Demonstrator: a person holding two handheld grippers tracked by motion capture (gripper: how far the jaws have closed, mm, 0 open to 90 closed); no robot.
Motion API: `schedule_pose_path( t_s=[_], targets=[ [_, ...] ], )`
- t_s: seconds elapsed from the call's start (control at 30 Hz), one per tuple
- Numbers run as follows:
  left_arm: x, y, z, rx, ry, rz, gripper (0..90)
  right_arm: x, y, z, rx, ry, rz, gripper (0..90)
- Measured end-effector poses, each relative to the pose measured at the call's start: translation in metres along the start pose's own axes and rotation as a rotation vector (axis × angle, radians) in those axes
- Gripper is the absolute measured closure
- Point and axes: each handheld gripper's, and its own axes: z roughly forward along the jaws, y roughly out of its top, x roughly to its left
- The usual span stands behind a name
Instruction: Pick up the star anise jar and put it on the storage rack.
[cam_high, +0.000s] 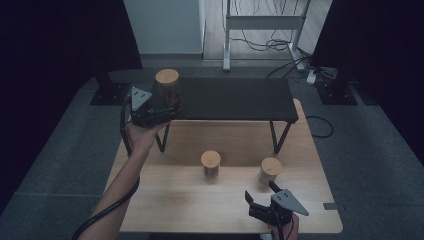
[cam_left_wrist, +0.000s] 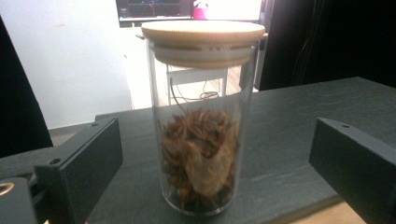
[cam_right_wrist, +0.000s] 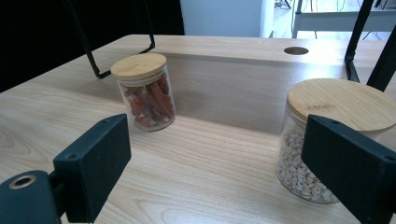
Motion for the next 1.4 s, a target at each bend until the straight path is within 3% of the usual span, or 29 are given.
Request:
schedule_pose_path(
  t_s=[0.13, 0.57, 0.77, 1.13, 1.4],
  targets=[
    [0.000, -0.008, -0.010, -0.008, -0.007, -0.006, 2.5, 0.007, -0.003, -0.004, -0.024, -0.022, -0.025, 7.9],
    [0.001, -0.027, -0.044, -0.037, -0.050, -0.023, 2.9, 0.010, -0.003, -0.004, -0.008, -0.009, -0.027, 7.8],
    [-0.007, -0.035, -0.058, -0.051, -0.081, 0.026, 2.9, 0.009, -0.003, -0.004, -0.006, -0.004, -0.023, 7.8],
    [-0.014, -0.043, -0.068, -0.039, -0.117, 0.034, 2.9, 0.007, 0.000, -0.004, -0.006, 0.000, 0.009, 7.9],
    [-0.013, -0.061, -0.078, -0.027, -0.129, 0.016, 2.9, 0.006, 0.000, -0.002, 0.002, -0.005, 0.000, 7.7]
  ],
)
